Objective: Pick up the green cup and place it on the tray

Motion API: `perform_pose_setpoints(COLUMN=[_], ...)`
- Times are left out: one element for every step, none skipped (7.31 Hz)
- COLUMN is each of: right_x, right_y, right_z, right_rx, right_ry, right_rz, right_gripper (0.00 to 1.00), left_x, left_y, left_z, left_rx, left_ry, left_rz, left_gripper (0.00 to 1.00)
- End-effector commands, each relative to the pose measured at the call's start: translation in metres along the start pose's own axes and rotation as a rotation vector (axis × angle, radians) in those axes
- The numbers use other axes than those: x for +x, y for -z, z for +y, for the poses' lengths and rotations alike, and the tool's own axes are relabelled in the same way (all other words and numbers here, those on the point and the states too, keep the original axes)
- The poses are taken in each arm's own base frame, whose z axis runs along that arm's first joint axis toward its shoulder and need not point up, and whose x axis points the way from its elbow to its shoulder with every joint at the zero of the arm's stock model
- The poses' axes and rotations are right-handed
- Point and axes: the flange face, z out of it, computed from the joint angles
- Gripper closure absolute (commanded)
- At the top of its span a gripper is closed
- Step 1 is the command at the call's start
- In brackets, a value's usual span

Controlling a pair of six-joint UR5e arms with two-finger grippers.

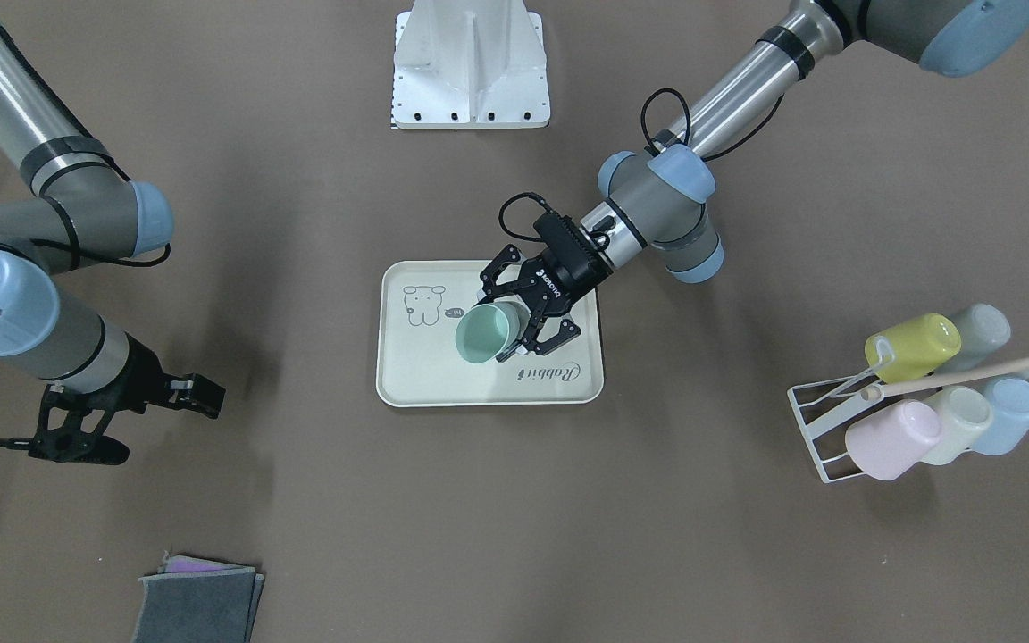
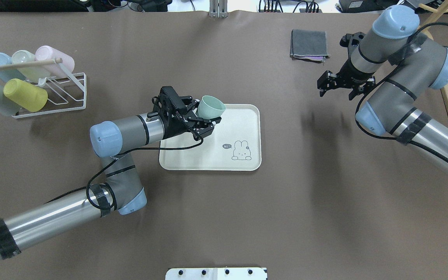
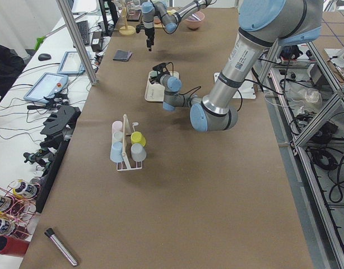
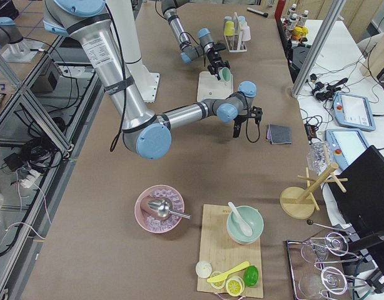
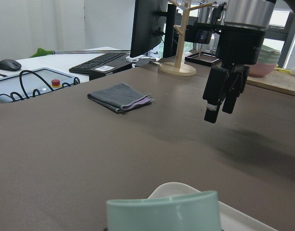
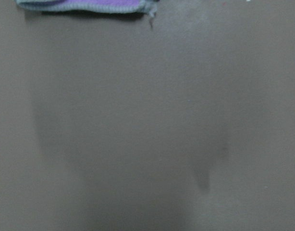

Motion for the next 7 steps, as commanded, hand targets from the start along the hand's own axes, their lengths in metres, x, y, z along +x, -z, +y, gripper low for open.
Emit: perform_pose_setpoints(right_x=[0.051, 0.080, 0.114, 0.147, 0.183, 0.221, 0.249], right_y=[0.040, 0.046, 0.054, 0.060, 0.069, 0.083, 0.099], right_z=[-0.017, -0.016, -0.019, -0.020, -0.018, -0.010, 0.018], right_rx=[0.001, 0.003, 0.009, 0.012, 0.020, 0.022, 0.007], right_ry=[0.050, 0.065, 0.071, 0.079, 0.099, 0.104, 0.129], right_rz=[0.054, 0.071, 0.083, 0.099, 0.112, 0.118, 0.128], right_gripper=[0.00, 0.00, 0.00, 0.00, 0.00, 0.00, 0.00], left_x=[0.012, 0.016, 0.022, 0.022, 0.024, 0.025, 0.026], left_y=[-0.005, -0.005, -0.006, -0.008, -0.012, -0.014, -0.015], left_z=[0.015, 0.018, 0.020, 0.025, 0.024, 0.022, 0.020], left_rx=[-0.008, -0.001, -0.005, -0.014, -0.015, -0.013, -0.011], left_ry=[-0.012, -0.012, -0.010, -0.011, -0.014, -0.015, -0.015], left_rz=[0.009, 0.019, 0.026, 0.024, 0.026, 0.026, 0.028], left_gripper=[0.85, 0.85, 0.85, 0.85, 0.85, 0.72, 0.59])
